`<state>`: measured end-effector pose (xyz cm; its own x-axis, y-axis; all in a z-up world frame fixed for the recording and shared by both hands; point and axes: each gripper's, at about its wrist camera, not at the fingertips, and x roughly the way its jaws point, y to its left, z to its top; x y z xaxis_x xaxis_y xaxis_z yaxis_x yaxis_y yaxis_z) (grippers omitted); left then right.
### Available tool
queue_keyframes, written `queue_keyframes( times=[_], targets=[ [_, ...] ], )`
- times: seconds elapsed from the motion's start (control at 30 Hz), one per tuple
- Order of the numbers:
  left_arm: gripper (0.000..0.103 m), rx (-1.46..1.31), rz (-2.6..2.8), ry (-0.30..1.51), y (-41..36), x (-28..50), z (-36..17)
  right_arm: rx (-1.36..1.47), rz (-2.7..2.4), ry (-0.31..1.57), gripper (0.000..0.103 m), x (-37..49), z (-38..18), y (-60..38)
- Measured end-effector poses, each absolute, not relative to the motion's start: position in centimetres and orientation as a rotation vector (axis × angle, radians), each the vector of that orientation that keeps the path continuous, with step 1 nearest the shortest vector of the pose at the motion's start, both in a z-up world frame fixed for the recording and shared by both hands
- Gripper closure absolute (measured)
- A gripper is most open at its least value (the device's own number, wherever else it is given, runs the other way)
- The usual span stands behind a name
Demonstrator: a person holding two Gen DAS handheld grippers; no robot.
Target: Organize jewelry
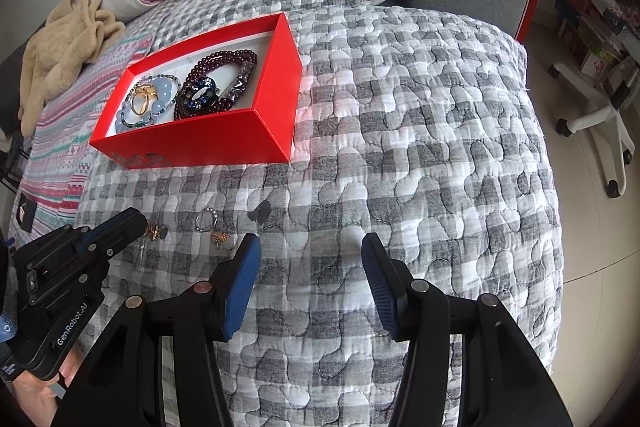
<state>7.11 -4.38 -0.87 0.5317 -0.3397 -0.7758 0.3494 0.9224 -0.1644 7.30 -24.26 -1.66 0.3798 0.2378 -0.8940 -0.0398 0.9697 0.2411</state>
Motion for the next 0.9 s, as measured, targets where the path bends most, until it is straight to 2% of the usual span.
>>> queue_keyframes(
  times=[0.47, 0.6, 0.73, 0.87, 0.9],
  targets=[
    [0.103, -0.138, -0.437, 0.914, -1.9, 7.1, 0.9, 0.258, 0.273, 1.189, 0.049, 8.6, -2.2, -21.7],
    [0.103, -0.17, -0.434, 0.926, -0.9, 7.3, 0.8, 0.277, 0.318, 1.2, 0.067, 8.9, -2.4, -20.5],
    [0.103, -0.202, -0.436, 0.937, -0.2, 7.4, 0.8, 0.241, 0.331, 1.209, 0.075, 9.2, -2.8, -18.9],
    [0.103, -0.218, -0.449, 0.958, 0.1, 7.5, 0.4, 0.161, 0.301, 1.198, 0.091, 9.5, -2.9, -17.7],
    [0.103, -0.222, -0.458, 0.966, 0.1, 7.5, 0.3, 0.152, 0.3, 1.198, 0.091, 9.5, -2.9, -17.5]
  ],
)
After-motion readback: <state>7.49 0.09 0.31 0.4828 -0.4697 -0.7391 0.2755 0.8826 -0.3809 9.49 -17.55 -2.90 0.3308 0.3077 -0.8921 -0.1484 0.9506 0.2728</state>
